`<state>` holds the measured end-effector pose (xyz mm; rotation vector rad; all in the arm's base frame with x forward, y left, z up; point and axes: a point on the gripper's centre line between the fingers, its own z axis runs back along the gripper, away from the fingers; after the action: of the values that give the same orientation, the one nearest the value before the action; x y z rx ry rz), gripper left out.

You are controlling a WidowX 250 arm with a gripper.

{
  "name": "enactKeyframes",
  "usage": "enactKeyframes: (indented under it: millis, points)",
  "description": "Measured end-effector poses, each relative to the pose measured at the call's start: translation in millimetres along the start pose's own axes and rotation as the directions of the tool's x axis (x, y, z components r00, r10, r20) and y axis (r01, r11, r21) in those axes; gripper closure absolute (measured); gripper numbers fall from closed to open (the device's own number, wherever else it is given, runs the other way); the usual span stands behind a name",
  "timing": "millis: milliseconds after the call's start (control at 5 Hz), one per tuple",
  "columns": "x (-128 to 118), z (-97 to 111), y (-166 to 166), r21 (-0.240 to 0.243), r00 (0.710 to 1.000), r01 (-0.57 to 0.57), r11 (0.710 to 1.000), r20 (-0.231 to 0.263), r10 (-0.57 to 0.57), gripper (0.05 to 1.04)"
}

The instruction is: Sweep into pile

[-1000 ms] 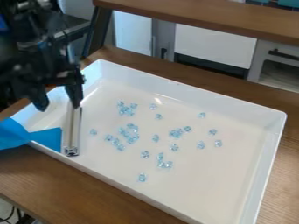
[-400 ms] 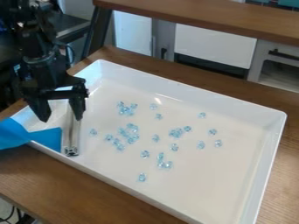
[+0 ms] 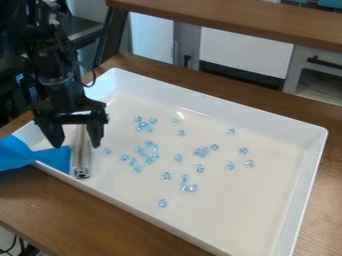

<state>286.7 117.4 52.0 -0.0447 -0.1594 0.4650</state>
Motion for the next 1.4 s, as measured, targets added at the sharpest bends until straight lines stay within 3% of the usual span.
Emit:
enactKeyframes:
  millis: [200,600,1400]
  points:
    - [1,-3,1,0.018,1.000,-0.009,1.000,0.009,0.009,0.129]
    - [-2,-9,-5,0.022,1.000,0.005,1.000,0.013,-0.006,0.688]
    - [-5,-14,-45,0.032,0.998,-0.045,0.998,-0.033,0.046,0.716]
